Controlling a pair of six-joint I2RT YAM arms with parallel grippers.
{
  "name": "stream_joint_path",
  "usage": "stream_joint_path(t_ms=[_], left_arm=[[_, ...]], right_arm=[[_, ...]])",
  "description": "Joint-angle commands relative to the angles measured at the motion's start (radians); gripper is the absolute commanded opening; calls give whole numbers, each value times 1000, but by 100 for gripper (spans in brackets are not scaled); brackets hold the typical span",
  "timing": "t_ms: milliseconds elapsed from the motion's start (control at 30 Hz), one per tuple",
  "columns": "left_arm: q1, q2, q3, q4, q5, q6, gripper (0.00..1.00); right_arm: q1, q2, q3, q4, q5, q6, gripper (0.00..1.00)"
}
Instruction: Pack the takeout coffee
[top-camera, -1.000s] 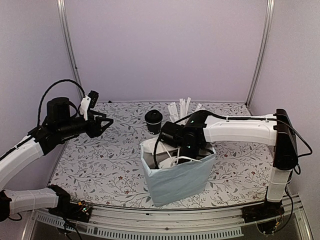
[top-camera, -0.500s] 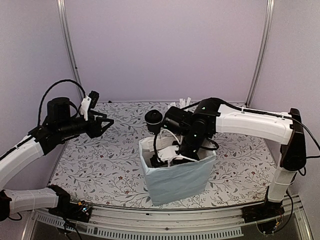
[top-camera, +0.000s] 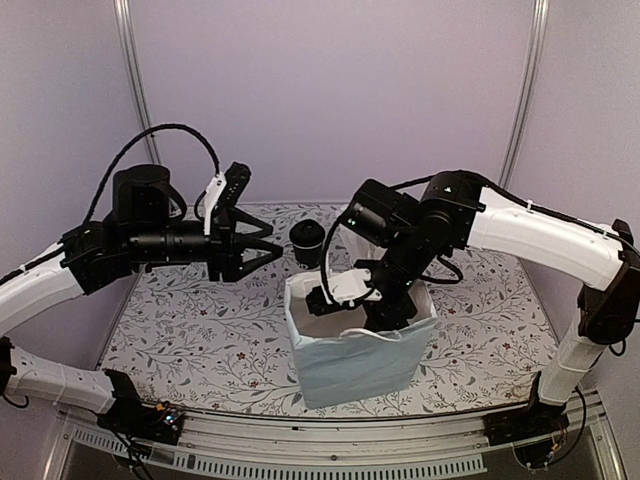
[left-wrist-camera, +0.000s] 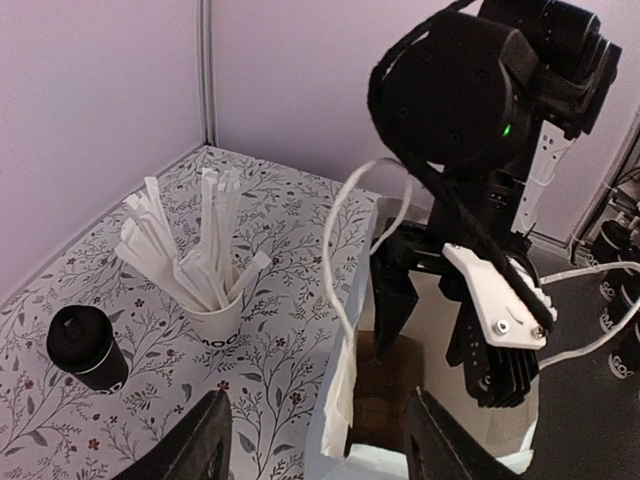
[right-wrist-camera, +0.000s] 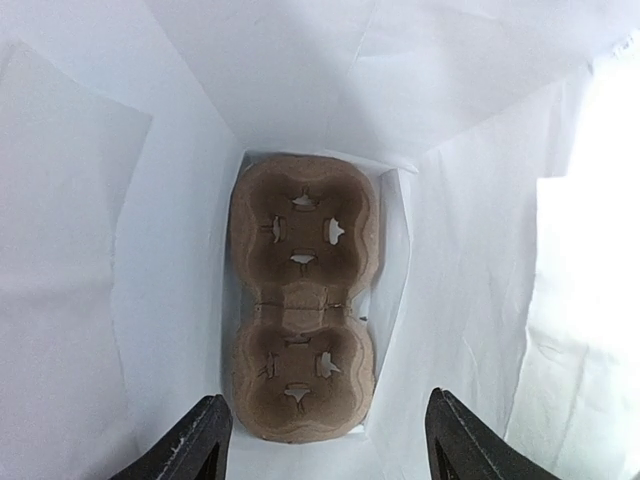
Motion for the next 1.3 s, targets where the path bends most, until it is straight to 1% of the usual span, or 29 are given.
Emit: stream_joint_path(t_ms=[0, 133, 367, 433, 500, 600, 633, 700, 733, 800, 867, 900, 1000, 1133, 1267], left_arm=[[-105, 136, 77, -57, -107, 2, 61], [-154, 260, 136, -81, -196, 29, 59], [-163, 338, 156, -42, -207, 56, 53], [-163, 355, 167, -36, -195, 76, 49], [-163, 367, 181, -39, -177, 87, 42], [-163, 382, 199, -42, -144, 103, 28], [-163, 388, 204, -44, -136, 110, 22], [-164, 405, 215, -55, -131, 118, 5], [-163, 414, 219, -61, -128, 120, 0], [-163, 429, 225, -71, -118, 120, 0], [-164, 428, 227, -77, -115, 116, 0], [-164, 421, 226, -77, -118, 117, 0], [-167, 385, 226, -80, -160, 124, 0], [-172, 317, 232, -118, -237, 151, 0], [-173, 273, 230, -168, -307, 196, 0]], right_arm=[[4, -40, 46, -1, -29, -31, 70], [3, -55, 47, -2, -61, -45, 70], [3, -113, 29, -11, -157, -110, 70], [3, -137, 24, 1, -179, -134, 70], [3, -159, 25, 7, -197, -147, 70], [3, -187, 29, 16, -220, -168, 70], [3, -195, 32, 17, -227, -173, 70], [3, -209, 40, 9, -225, -193, 70], [2, -212, 53, -4, -213, -205, 70], [-7, -218, 84, -13, -171, -221, 69], [-44, -229, 124, -9, -162, -230, 69], [-75, -235, 141, -7, -183, -235, 69], [-178, -262, 172, -23, -307, -251, 69], [-333, -316, 112, 15, -440, -249, 69], [-478, -369, -18, 112, -544, -208, 69]])
